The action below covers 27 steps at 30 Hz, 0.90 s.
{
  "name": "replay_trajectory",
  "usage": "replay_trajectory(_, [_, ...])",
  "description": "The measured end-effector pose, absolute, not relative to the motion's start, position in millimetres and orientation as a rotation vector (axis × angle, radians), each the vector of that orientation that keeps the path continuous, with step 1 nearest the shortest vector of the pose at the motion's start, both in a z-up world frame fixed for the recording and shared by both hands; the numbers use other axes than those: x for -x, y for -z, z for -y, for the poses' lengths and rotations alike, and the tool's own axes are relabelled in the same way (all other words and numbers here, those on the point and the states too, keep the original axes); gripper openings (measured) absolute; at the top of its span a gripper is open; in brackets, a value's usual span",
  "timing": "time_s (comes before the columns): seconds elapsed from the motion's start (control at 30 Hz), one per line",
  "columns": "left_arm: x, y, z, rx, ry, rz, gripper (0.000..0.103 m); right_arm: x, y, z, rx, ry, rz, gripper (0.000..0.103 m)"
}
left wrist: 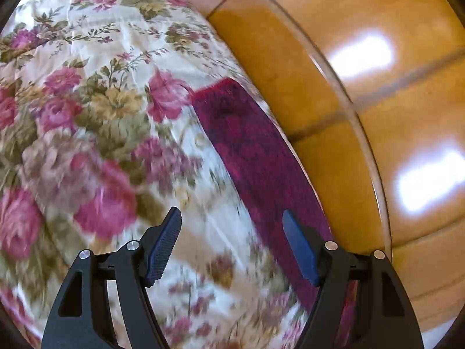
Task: Fold small clothes
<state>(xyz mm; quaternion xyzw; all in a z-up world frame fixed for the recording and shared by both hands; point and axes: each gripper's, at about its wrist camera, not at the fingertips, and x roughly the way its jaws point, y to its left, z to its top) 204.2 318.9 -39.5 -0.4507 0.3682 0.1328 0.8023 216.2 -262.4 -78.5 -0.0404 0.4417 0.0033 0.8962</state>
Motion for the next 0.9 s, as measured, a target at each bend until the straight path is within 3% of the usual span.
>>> replay_trajectory(0.07, [-220.2,45.4,-332.2,1.007,-0.282,-0.780,0.067,-216.4,79.0,263.9,0.076,-0.010,-0.913,0.101])
replay_trajectory(0.2, [-247.5,55.1,-344.0,1.006,-0.328,-0.792,0.045,-220.1,82.6,270.0,0.046,-0.025,-0.927,0.101])
replay_trajectory(0.33, [-271.0,65.6,-346.3,0.999,-0.337,-0.810,0.041,-220.5,84.0,271.7,0.035,-0.029,-0.929,0.101])
replay_trajectory(0.37, [-275.4,66.7,-345.8,0.993,-0.336,-0.809,0.036,-221.3,84.2,272.4,0.034,-0.030,-0.930,0.101])
replay_trajectory(0.43, [-285.9,63.0,-336.5,0.948,-0.350,-0.828,0.015,-222.4,86.8,271.3,0.028,-0.031,-0.931,0.101])
replay_trajectory(0.63, [-281.0,2.1,-274.9,0.784,-0.162,-0.705,0.010,-223.6,90.9,275.8,0.018,-0.033,-0.929,0.101])
replay_trajectory(0.73, [-264.5,-43.4,-208.1,0.634,0.020,-0.631,0.010,-223.5,90.3,276.7,0.017,-0.030,-0.927,0.101])
replay_trajectory(0.9, [-229.9,-65.7,-95.7,0.437,0.283,-0.621,0.010,-222.9,90.5,274.7,0.016,-0.026,-0.923,0.101])
